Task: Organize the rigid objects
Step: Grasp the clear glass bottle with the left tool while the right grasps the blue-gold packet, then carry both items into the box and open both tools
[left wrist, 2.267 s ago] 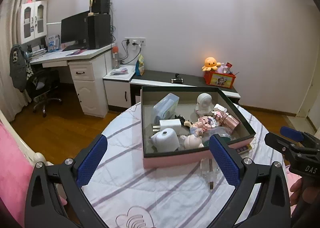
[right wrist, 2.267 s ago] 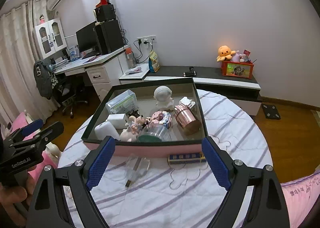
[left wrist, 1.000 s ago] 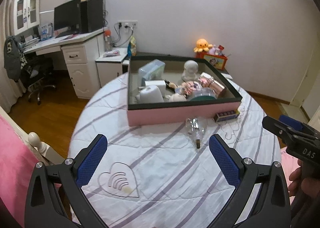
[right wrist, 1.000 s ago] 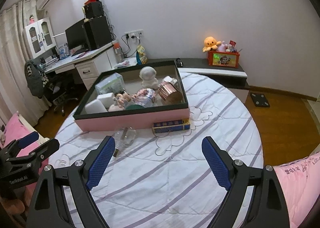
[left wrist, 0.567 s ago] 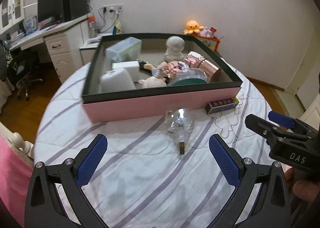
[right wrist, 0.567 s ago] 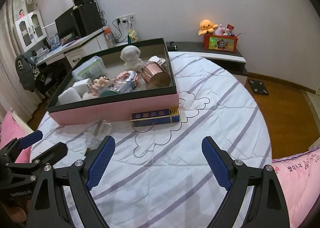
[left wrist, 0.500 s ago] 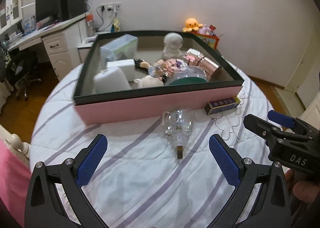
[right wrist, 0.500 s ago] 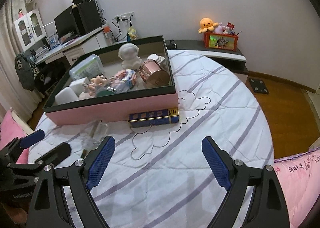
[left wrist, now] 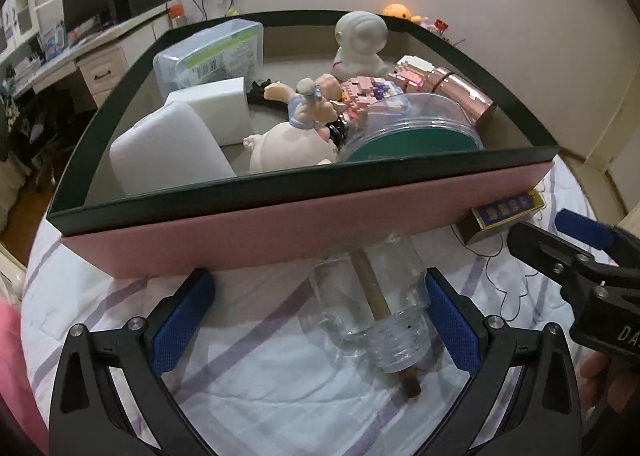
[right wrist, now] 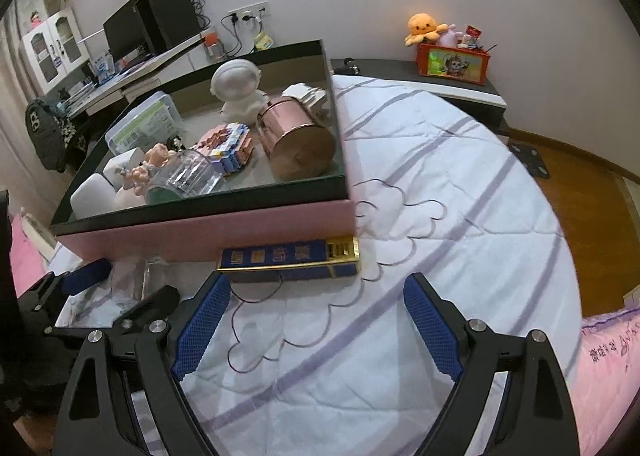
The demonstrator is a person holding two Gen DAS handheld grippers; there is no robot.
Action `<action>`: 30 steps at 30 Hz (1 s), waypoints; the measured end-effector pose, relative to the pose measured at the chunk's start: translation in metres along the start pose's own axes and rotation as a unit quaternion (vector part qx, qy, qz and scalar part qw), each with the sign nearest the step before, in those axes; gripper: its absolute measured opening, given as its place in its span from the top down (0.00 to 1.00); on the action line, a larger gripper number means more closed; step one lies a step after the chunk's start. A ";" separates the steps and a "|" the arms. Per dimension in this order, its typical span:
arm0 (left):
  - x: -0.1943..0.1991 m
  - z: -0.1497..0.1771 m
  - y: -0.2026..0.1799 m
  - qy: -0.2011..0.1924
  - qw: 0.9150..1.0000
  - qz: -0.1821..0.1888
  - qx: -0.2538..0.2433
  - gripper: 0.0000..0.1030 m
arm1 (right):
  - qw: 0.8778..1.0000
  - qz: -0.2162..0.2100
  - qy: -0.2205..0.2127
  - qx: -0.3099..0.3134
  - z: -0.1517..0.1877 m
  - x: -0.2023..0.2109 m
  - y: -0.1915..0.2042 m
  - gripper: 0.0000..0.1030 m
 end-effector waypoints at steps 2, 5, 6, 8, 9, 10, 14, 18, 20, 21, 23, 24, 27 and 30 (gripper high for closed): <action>0.003 0.001 0.003 -0.006 1.000 0.010 0.007 0.05 | 1.000 -0.005 0.004 0.004 -0.001 -0.004 0.005 0.13; 0.010 0.005 0.009 -0.013 1.000 0.008 0.001 0.23 | 1.000 -0.005 0.008 0.013 -0.002 -0.010 0.014 0.13; 0.013 0.007 0.012 -0.015 1.000 0.004 -0.001 0.27 | 1.000 -0.002 0.010 0.018 -0.002 -0.013 0.018 0.13; 0.017 0.008 0.018 -0.018 1.000 0.003 -0.001 0.44 | 0.999 0.009 0.010 0.029 -0.001 -0.018 0.024 0.12; 0.019 0.008 0.022 -0.020 1.000 0.004 0.001 0.47 | 0.999 0.016 0.007 0.035 -0.001 -0.019 0.026 0.12; 0.021 0.008 0.024 -0.021 1.000 0.006 0.004 0.49 | 0.999 0.026 0.003 0.045 -0.001 -0.021 0.029 0.12; 0.025 0.011 0.029 -0.024 0.999 0.018 0.011 0.49 | 0.998 0.039 -0.009 0.055 0.002 -0.018 0.032 0.19; 0.032 0.016 0.033 -0.029 0.999 0.029 0.017 0.49 | 0.999 0.024 -0.011 0.043 0.010 -0.005 0.025 0.19; 0.036 0.018 0.035 -0.031 0.999 0.033 0.020 0.49 | 0.999 0.014 -0.012 0.038 0.012 0.000 0.023 0.19; 0.040 0.019 0.037 -0.033 0.999 0.034 0.022 0.49 | 0.999 0.011 -0.013 0.037 0.014 0.004 0.023 0.19; 0.046 0.022 0.039 -0.036 0.998 0.035 0.025 0.49 | 0.999 0.007 -0.018 0.038 0.017 0.014 0.026 0.19; 0.051 0.022 0.040 -0.040 0.998 0.035 0.026 0.49 | 0.999 0.003 -0.020 0.039 0.017 0.018 0.027 0.19; 0.064 0.021 0.044 -0.051 0.998 0.036 0.028 0.49 | 0.999 -0.003 -0.031 0.044 0.015 0.033 0.032 0.19; 0.078 0.017 0.048 -0.065 0.997 0.036 0.029 0.49 | 0.998 -0.010 -0.044 0.047 0.009 0.047 0.037 0.19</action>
Point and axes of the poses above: each gripper's, at about its wrist camera, not at the fingertips, and x roughly against the way its jaws point, y to its left, z to its underside, the point moved 4 cm from there along -x, roughly the way its jaws point, and after that the axes turned 10 degrees about z, right-handed, at the moved point
